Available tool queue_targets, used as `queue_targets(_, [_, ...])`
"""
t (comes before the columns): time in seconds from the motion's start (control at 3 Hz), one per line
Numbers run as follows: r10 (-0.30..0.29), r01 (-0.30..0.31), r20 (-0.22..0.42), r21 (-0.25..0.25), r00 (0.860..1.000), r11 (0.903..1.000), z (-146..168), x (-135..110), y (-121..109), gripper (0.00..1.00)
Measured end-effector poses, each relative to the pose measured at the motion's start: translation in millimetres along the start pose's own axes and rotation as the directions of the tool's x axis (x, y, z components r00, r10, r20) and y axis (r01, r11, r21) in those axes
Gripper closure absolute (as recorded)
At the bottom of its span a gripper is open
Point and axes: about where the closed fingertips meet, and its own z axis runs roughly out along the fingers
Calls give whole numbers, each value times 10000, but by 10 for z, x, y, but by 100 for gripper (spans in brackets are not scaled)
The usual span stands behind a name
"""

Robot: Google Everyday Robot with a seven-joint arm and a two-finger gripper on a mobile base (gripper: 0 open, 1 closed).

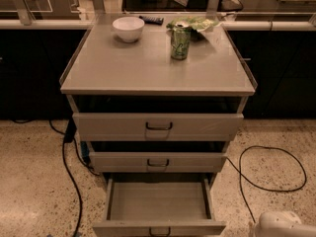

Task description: Close bottom drawer

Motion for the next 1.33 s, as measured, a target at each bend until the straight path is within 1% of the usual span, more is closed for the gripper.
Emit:
queue_targets(0.33, [-1021,1022,208,-70,9946,9947,255,-137,208,0])
queue_targets(0.67, [-3191,3194,168,-296,9476,9471,515,-324,456,0])
queue_targets(1.0, [-3210,3214,156,-291,9469,9465,515,-320,454,0])
queue_targets(1.33, [-3568,3573,248,-193,9339,9338,530,-331,487,0])
